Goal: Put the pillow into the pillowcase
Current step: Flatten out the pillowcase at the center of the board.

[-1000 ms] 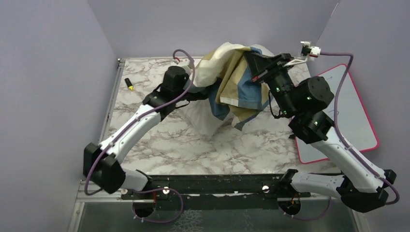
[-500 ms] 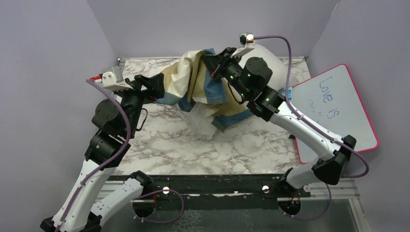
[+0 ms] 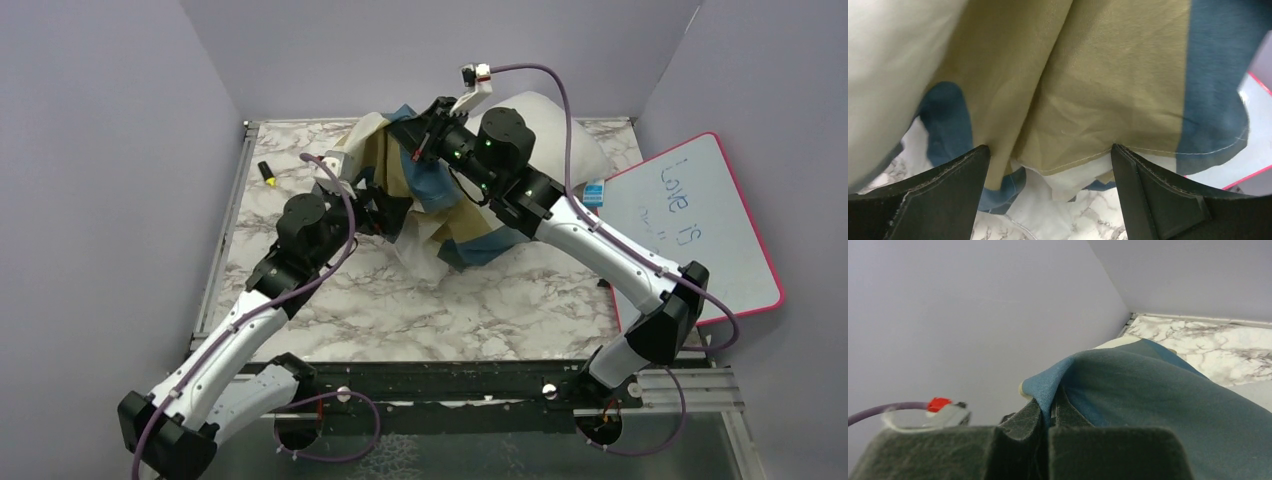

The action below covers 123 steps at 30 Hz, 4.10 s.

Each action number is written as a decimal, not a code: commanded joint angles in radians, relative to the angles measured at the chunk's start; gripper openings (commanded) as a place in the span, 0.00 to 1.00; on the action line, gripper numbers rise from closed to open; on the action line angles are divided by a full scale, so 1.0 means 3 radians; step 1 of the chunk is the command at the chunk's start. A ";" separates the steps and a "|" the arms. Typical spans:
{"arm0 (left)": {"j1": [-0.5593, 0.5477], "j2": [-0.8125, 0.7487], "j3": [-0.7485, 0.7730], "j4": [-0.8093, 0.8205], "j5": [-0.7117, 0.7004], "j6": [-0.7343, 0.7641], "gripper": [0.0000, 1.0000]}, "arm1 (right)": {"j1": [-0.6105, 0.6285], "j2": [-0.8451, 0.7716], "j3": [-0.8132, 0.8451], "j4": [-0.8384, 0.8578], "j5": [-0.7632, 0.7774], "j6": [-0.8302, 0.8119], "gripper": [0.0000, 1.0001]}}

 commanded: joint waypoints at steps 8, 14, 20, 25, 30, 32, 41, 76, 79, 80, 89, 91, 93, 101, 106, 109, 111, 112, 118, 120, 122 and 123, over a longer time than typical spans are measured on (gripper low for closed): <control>-0.0001 0.0528 0.0245 0.0619 0.0336 0.0004 0.06 | 0.0018 -0.0017 -0.0052 0.0049 -0.0287 0.0112 0.02; -0.0001 0.0229 0.0603 0.0063 -0.1060 0.0213 0.00 | 0.0020 -0.0339 -0.0252 -0.0332 -0.0017 -0.0337 0.52; -0.0001 0.0279 0.1607 -0.0565 -0.1984 0.0975 0.00 | 0.0020 -0.1026 -0.1089 -0.0675 -0.0051 -0.0627 0.82; -0.0001 0.0270 0.1917 -0.0591 -0.2105 0.1095 0.00 | 0.0024 -0.1450 -0.1812 -0.0192 -0.0396 -0.1234 0.84; -0.0001 0.0306 0.1987 -0.0619 -0.1973 0.0948 0.00 | 0.0034 -0.1322 -0.1934 0.0217 -0.0888 -0.1405 0.74; -0.0001 0.0363 0.2050 -0.0668 -0.1945 0.0930 0.00 | 0.0114 -0.1232 -0.1999 0.0393 -0.1029 -0.1549 0.72; -0.0001 0.0566 0.2220 -0.0747 -0.1856 0.0791 0.00 | 0.0926 -0.0613 -0.2245 0.1994 -0.0583 -0.3601 0.80; -0.0001 0.0248 0.2086 -0.0912 -0.2153 0.0871 0.00 | 0.1499 -0.0877 -0.2105 0.1190 0.0776 -0.3978 0.01; -0.0001 0.0185 0.1992 -0.1019 -0.2189 0.0804 0.00 | 0.1480 -0.1479 -0.1935 0.0743 0.0740 -0.3079 0.01; -0.0001 0.0172 0.1969 -0.1085 -0.2189 0.0719 0.00 | 0.1458 -0.1565 -0.1787 0.0574 0.0792 -0.2899 0.01; 0.0003 0.0524 0.1681 -0.1477 -0.1814 0.0335 0.00 | -0.0295 -0.0663 0.0110 -0.1539 0.0259 -0.2048 0.01; 0.0046 0.0773 0.1648 -0.1530 -0.1494 0.0246 0.00 | -0.0659 -0.0418 0.0210 -0.1694 0.0067 -0.1950 0.01; 0.0215 0.1061 0.1627 -0.1558 -0.0861 0.0134 0.00 | -0.0959 -0.0143 0.0228 -0.1809 -0.0079 -0.1795 0.01; 0.1548 0.2480 0.2273 -0.1687 0.0758 0.0039 0.44 | -0.1701 0.0485 0.0001 -0.1719 -0.0296 -0.1321 0.01; 0.1426 0.2401 0.2516 -0.1985 0.0244 0.0425 0.57 | -0.1735 0.0501 -0.0031 -0.1624 -0.0225 -0.1265 0.01; 0.1032 0.2013 0.2105 -0.1977 0.0018 0.0582 0.57 | -0.1743 0.0542 0.0008 -0.1607 -0.0206 -0.1259 0.01; 0.0804 0.1784 0.1783 -0.1922 -0.0029 0.0593 0.57 | -0.1743 0.0561 0.0022 -0.1585 -0.0227 -0.1254 0.01; 0.0723 0.1685 0.1631 -0.1901 -0.0030 0.0579 0.57 | -0.1743 0.0570 0.0024 -0.1577 -0.0245 -0.1248 0.01; 0.0674 0.1427 0.1200 -0.1881 -0.0233 0.0634 0.65 | -0.1743 0.0528 -0.0042 -0.1521 -0.0225 -0.1280 0.01; 0.0674 0.1404 0.1132 -0.1869 -0.0244 0.0653 0.66 | -0.1743 0.0510 -0.0061 -0.1503 -0.0239 -0.1296 0.01; 0.0672 0.1435 0.1094 -0.1837 -0.0199 0.0675 0.67 | -0.1743 0.0503 -0.0073 -0.1494 -0.0263 -0.1305 0.01; 0.0669 0.1469 0.1094 -0.1826 -0.0128 0.0692 0.68 | -0.1743 0.0503 -0.0077 -0.1493 -0.0261 -0.1309 0.01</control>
